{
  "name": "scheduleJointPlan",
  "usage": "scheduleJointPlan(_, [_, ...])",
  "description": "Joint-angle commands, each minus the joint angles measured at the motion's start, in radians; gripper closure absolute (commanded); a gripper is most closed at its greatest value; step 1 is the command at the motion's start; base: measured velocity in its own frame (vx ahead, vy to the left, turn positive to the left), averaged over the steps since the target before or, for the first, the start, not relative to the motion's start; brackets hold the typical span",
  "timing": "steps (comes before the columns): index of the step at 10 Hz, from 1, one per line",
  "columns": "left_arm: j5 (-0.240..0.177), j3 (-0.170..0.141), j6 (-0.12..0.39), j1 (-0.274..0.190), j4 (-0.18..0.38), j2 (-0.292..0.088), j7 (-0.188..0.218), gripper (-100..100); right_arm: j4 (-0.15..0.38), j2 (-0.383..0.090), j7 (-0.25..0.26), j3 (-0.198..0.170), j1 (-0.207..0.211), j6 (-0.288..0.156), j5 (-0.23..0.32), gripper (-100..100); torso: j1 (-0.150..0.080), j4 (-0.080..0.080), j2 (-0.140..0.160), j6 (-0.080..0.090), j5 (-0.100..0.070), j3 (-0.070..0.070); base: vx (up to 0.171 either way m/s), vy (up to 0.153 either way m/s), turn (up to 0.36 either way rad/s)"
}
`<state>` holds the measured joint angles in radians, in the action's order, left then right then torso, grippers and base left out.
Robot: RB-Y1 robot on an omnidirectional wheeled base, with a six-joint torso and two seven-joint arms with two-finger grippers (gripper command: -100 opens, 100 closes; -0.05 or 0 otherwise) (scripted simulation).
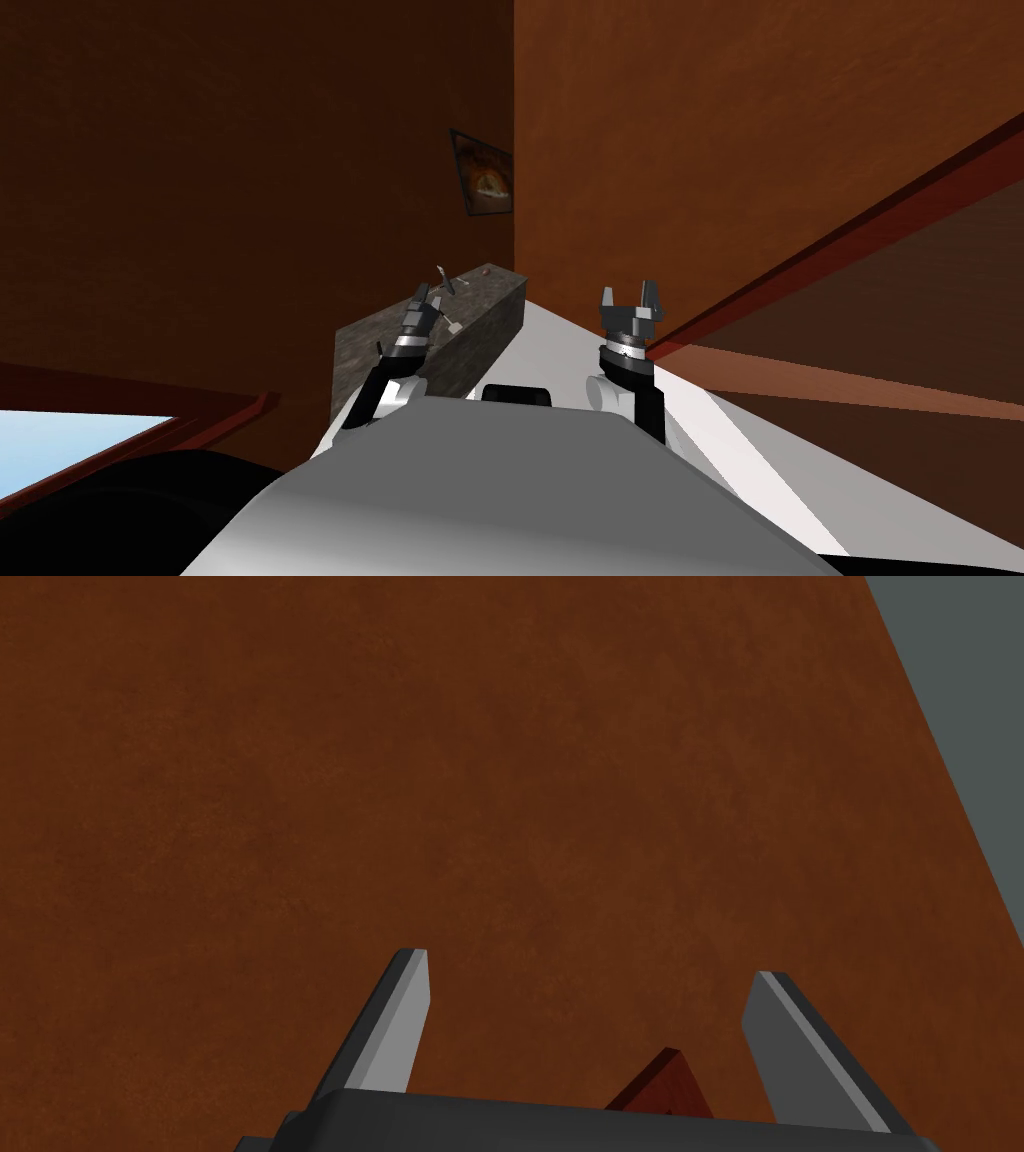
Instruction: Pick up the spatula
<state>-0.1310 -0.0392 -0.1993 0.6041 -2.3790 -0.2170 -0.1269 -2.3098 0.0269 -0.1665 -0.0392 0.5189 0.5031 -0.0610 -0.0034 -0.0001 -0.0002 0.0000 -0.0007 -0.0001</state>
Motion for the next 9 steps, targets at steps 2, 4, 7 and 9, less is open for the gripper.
scheduleJointPlan(2, [-0.017, -0.031, 0.074, 0.016, 0.001, -0.034, -0.012, -100, 0.000, 0.000, 0.000, 0.000, 0.000, 0.000, 0.000, 0, 0.000, 0.000, 0.000, 0.000, 0.000, 0.000, 0.008, -0.047, -0.017])
scheduleJointPlan(4, [-0.029, -0.051, 0.127, 0.029, 0.003, -0.056, -0.020, -100, 0.000, 0.000, 0.000, 0.000, 0.000, 0.000, 0.000, 0, 0.001, 0.000, 0.000, 0.000, 0.000, 0.000, 0.011, -0.047, -0.028])
scheduleJointPlan(7, [-0.041, -0.072, 0.214, 0.044, 0.005, -0.078, -0.028, -100, 0.000, 0.000, 0.000, 0.000, 0.000, 0.000, 0.000, 0, 0.000, 0.000, 0.000, 0.000, 0.000, 0.000, 0.010, -0.050, -0.020])
scheduleJointPlan(9, [-0.053, -0.093, 0.270, 0.059, 0.006, -0.099, -0.037, -100, 0.000, 0.000, 0.000, 0.000, 0.000, 0.000, 0.000, 0, 0.000, 0.000, 0.000, 0.000, 0.000, 0.000, 0.012, -0.054, -0.030])
